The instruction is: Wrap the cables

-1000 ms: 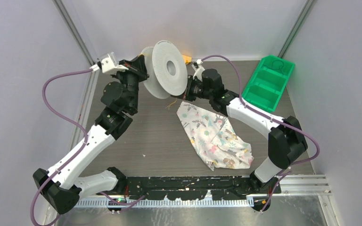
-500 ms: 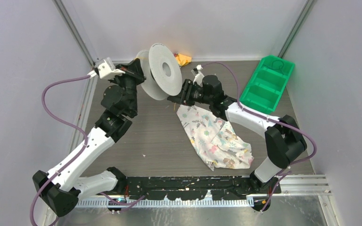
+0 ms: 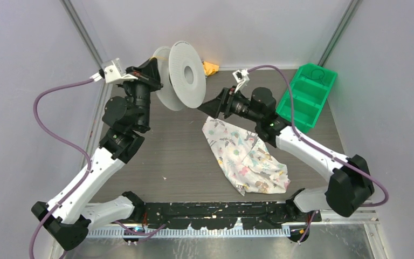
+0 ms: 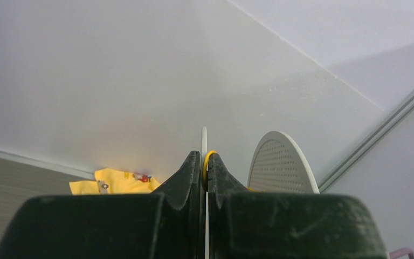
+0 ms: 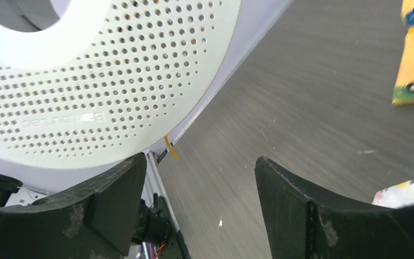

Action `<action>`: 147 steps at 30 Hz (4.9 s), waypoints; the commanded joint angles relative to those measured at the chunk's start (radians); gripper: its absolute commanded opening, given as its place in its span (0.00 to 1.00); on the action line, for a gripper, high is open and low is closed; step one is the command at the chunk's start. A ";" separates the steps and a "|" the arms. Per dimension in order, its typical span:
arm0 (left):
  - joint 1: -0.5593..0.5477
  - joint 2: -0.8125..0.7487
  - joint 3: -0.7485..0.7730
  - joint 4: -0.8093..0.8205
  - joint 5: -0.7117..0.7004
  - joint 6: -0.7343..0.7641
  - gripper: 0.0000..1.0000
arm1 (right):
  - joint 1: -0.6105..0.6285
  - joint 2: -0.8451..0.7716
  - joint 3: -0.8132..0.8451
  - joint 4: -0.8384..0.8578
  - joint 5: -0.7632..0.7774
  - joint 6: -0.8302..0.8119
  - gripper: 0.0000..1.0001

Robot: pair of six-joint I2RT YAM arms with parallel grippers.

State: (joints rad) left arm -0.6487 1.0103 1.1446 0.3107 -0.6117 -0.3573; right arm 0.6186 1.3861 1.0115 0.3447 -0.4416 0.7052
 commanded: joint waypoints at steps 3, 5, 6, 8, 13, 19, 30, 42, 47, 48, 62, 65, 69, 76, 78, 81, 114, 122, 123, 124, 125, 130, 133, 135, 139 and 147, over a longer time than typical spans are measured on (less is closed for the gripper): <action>-0.005 -0.038 0.131 0.079 0.054 0.010 0.01 | -0.023 -0.113 0.003 -0.007 0.099 -0.211 0.87; -0.006 -0.035 0.157 0.080 0.040 0.010 0.00 | -0.025 -0.136 -0.022 0.022 0.123 -0.259 0.89; -0.006 -0.033 0.166 0.082 0.032 0.011 0.00 | -0.026 -0.149 -0.036 0.040 0.143 -0.272 0.90; -0.005 -0.031 0.182 0.095 0.026 0.018 0.01 | -0.027 -0.175 -0.068 0.086 0.180 -0.290 0.93; -0.005 -0.023 0.220 0.121 0.026 0.024 0.01 | -0.029 -0.193 -0.099 0.155 0.225 -0.305 0.98; -0.006 -0.017 0.263 0.125 0.019 0.019 0.01 | -0.032 -0.158 -0.113 0.283 0.210 -0.274 0.98; -0.005 -0.013 0.291 0.110 0.000 -0.004 0.01 | -0.027 0.112 -0.038 0.900 0.023 -0.062 0.83; -0.005 -0.018 0.284 0.105 -0.006 0.003 0.01 | 0.034 0.169 0.086 0.878 -0.002 -0.061 0.84; -0.005 -0.015 0.278 0.113 -0.002 0.006 0.01 | 0.064 0.178 0.101 0.868 0.001 -0.059 0.85; -0.005 -0.015 0.278 0.114 -0.001 0.006 0.01 | 0.068 0.182 0.105 0.866 0.001 -0.059 0.85; -0.006 -0.019 0.267 0.119 0.003 0.010 0.01 | 0.099 0.221 0.162 0.846 0.016 -0.042 0.62; -0.005 -0.022 0.264 0.121 0.002 0.013 0.00 | 0.100 0.225 0.169 0.833 0.013 -0.037 0.31; -0.006 -0.022 0.250 0.128 -0.008 0.018 0.01 | 0.102 0.235 0.174 0.821 -0.009 -0.014 0.01; -0.006 0.021 0.215 0.147 -0.014 0.081 0.01 | 0.136 0.232 0.170 0.798 0.005 0.017 0.01; -0.006 0.039 0.207 0.161 -0.021 0.099 0.01 | 0.150 0.224 0.167 0.785 0.028 0.023 0.01; -0.005 0.063 0.199 0.171 -0.020 0.113 0.01 | 0.162 0.214 0.177 0.765 0.063 0.065 0.01; -0.046 0.093 0.026 0.245 0.157 0.257 0.01 | 0.227 0.116 0.334 0.261 0.296 -0.069 0.01; -0.046 0.082 -0.038 0.345 0.272 0.297 0.01 | 0.226 0.080 0.309 0.218 0.331 -0.087 0.01; -0.047 0.081 -0.056 0.377 0.283 0.304 0.01 | 0.226 0.077 0.309 0.207 0.342 -0.084 0.01; -0.046 0.079 -0.071 0.404 0.298 0.319 0.01 | 0.225 0.072 0.308 0.191 0.353 -0.081 0.01; -0.046 0.077 -0.086 0.431 0.311 0.330 0.01 | 0.225 0.068 0.309 0.175 0.362 -0.079 0.01; -0.046 0.068 -0.103 0.458 0.369 0.321 0.01 | 0.226 0.062 0.352 0.030 0.401 -0.087 0.01; -0.046 0.063 -0.097 0.439 0.414 0.326 0.01 | 0.225 0.058 0.375 -0.043 0.432 -0.112 0.01; -0.046 0.056 -0.090 0.409 0.421 0.339 0.00 | 0.225 0.052 0.387 -0.084 0.454 -0.135 0.00; -0.046 0.050 -0.063 0.307 0.441 0.373 0.00 | 0.226 0.046 0.414 -0.137 0.474 -0.176 0.01; -0.047 0.044 0.025 0.042 0.530 0.462 0.00 | 0.226 0.063 0.489 -0.229 0.407 -0.253 0.01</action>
State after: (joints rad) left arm -0.6777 1.1141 1.0939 0.4084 -0.2024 0.0700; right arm 0.8619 1.4628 1.4200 0.1249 -0.0586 0.5369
